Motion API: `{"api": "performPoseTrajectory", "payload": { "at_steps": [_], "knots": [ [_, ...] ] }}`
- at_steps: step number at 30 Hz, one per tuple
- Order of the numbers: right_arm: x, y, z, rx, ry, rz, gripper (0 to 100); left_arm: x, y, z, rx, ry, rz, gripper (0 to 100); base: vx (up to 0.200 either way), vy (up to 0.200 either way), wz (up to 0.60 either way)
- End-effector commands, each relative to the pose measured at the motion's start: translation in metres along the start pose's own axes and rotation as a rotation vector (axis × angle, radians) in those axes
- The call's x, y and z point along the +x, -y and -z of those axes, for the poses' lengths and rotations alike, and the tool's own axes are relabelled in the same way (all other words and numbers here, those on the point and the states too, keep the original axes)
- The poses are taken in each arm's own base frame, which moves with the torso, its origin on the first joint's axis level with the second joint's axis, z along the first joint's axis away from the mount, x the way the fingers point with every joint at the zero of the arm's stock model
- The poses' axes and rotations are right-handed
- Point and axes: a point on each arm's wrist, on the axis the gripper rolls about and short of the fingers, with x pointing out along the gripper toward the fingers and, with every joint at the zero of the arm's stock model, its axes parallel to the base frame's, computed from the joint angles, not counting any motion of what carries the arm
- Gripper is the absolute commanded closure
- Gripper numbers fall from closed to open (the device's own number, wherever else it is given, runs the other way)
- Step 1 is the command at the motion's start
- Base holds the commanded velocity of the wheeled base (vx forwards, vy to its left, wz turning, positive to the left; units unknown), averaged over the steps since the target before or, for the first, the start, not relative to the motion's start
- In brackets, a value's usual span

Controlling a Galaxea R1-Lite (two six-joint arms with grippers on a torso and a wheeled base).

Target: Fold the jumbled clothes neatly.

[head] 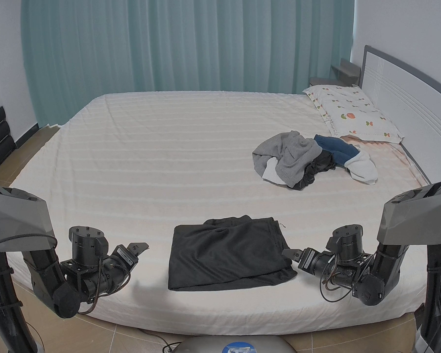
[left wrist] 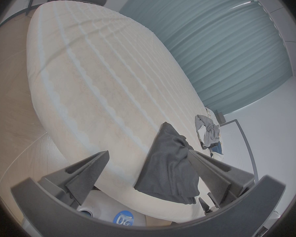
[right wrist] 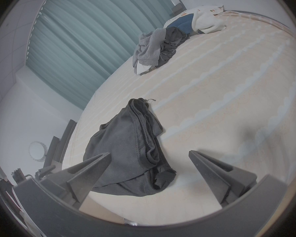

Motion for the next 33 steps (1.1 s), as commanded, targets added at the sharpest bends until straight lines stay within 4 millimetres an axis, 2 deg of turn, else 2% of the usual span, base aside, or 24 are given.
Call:
{"api": "performPoseTrajectory", "payload": {
  "at_steps": [1, 13, 14, 33],
  "knots": [
    [0.009, 0.002, -0.002, -0.012, 0.003, 0.009, 0, 0.003, -0.003, 0.003, 0.003, -0.012, -0.015, 0, 0.0, 0.0, 0.0],
    [0.012, -0.001, 0.001, -0.034, -0.015, 0.01, 0, 0.004, -0.003, 0.004, 0.004, -0.009, -0.005, 0, 0.0, 0.0, 0.0],
    [0.012, -0.002, 0.002, -0.039, -0.017, 0.005, 100, 0.004, -0.003, 0.004, 0.004, -0.009, -0.005, 0, 0.0, 0.0, 0.0],
    [0.008, -0.002, 0.007, -0.053, -0.047, 0.027, 100, 0.006, -0.004, 0.006, 0.008, -0.013, -0.011, 0, 0.0, 0.0, 0.0]
  ]
}}
